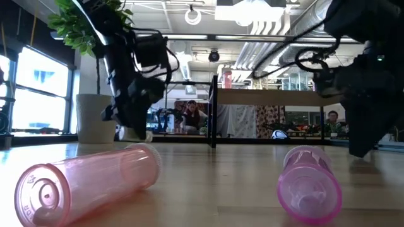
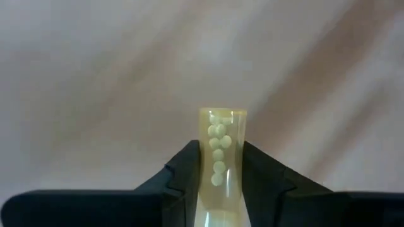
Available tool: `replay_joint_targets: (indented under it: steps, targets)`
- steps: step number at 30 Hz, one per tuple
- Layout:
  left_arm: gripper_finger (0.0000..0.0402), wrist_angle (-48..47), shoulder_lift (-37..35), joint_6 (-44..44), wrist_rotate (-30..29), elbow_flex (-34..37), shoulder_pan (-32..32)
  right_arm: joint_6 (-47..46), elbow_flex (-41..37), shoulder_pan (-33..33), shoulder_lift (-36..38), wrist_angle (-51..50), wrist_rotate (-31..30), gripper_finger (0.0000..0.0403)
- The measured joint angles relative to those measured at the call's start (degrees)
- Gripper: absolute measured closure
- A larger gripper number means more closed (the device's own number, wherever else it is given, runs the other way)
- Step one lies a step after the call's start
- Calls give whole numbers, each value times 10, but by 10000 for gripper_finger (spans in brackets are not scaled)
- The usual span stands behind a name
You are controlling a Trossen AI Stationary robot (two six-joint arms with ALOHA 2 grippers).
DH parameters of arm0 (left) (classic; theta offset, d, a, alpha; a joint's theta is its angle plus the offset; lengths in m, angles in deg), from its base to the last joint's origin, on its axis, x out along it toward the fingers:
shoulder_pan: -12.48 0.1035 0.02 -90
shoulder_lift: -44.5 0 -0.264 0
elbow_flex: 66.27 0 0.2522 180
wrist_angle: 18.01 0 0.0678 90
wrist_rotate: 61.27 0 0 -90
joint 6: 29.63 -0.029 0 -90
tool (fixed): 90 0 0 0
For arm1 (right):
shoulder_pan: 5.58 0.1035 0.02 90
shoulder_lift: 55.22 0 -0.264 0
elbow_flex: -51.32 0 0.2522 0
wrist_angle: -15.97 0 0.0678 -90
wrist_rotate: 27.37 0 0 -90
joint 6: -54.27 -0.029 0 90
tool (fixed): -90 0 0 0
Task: Pick and place medicine bottles onto shelf by color
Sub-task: Put the yellow pill bottle on the shelf aligned with the other yellow pill bottles
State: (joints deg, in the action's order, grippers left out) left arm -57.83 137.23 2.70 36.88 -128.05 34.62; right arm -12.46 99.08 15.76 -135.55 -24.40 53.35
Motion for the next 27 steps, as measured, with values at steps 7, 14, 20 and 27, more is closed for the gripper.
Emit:
replay_joint_targets:
  steps: [7,14,20,27]
  targets:
    - [317,2,-20,68,137,-24,-3,64,0,0,0,115,3,249]
    - [317,7,-21,184,312,-36,-21,111,0,0,1,245,9,249]
    - [317,35,-21,321,435,-39,-59,155,0,0,1,423,25,249]
    - [317,154,-21,522,459,-39,-98,252,64,0,1,458,25,249]
